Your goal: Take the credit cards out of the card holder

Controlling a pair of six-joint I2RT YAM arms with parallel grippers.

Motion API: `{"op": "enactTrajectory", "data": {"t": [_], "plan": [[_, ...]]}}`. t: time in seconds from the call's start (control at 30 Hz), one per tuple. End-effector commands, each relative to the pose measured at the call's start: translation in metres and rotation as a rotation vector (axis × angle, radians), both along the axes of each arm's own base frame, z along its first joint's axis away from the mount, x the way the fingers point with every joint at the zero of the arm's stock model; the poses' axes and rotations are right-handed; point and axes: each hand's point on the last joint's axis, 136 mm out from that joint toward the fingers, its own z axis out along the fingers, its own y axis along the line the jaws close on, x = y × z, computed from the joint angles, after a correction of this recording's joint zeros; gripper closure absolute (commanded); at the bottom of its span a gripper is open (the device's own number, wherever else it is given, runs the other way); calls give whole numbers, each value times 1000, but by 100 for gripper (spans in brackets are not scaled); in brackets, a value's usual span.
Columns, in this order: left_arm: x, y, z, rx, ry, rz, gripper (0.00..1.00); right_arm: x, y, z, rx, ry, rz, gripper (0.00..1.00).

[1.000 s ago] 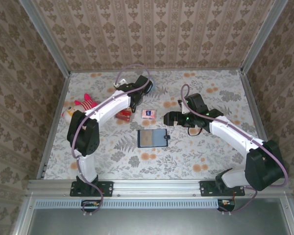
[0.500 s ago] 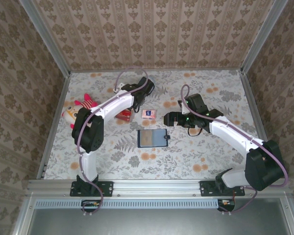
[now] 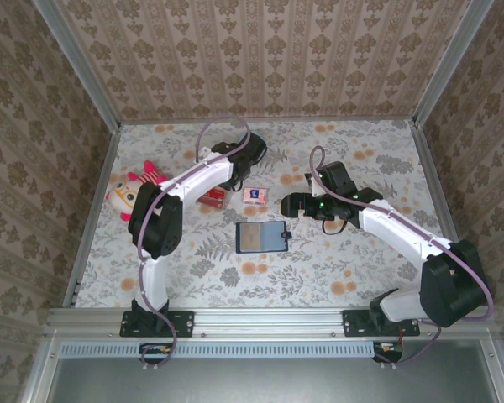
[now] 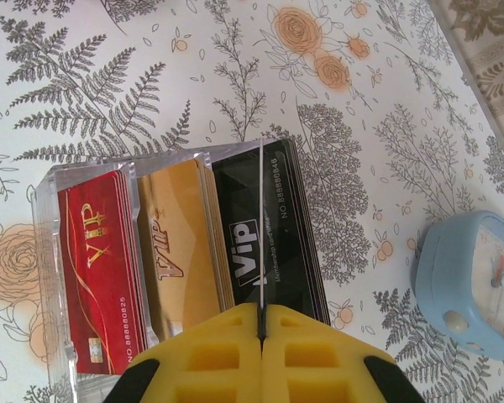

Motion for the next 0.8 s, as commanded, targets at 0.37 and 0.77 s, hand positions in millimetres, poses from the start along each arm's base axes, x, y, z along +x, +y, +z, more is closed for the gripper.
{"op": "enactTrajectory", "data": {"t": [0.37, 0.77], "plan": [[6, 3, -18, -76, 17, 101, 100, -10, 1, -6, 1, 47, 16, 0], [13, 0, -16, -118, -14, 72, 71, -9, 3, -6, 4, 53, 21, 0]]}}
